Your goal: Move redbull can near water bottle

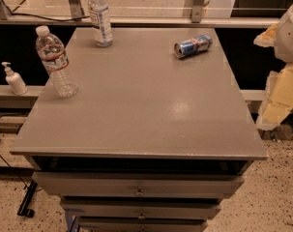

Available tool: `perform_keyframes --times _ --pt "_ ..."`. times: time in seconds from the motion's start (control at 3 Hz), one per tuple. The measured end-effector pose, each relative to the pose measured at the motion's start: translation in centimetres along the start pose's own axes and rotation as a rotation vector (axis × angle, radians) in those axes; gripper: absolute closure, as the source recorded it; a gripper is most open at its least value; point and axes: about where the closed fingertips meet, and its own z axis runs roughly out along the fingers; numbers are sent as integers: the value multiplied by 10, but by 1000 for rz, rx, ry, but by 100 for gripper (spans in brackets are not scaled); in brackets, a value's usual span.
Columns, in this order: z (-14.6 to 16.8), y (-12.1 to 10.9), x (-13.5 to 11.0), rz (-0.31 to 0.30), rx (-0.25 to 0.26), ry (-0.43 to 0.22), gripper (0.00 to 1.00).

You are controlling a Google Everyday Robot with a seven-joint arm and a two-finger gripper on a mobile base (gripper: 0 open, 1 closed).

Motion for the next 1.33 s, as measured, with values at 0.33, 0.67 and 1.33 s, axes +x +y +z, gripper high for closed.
perform_keyframes --times 0.33,0.67,1.33 --pt "0 0 0 0 0 0 0" --pt "1 -14 -8 -16 28 -12 0" --pt "43 -100 -41 -70 47 -86 0"
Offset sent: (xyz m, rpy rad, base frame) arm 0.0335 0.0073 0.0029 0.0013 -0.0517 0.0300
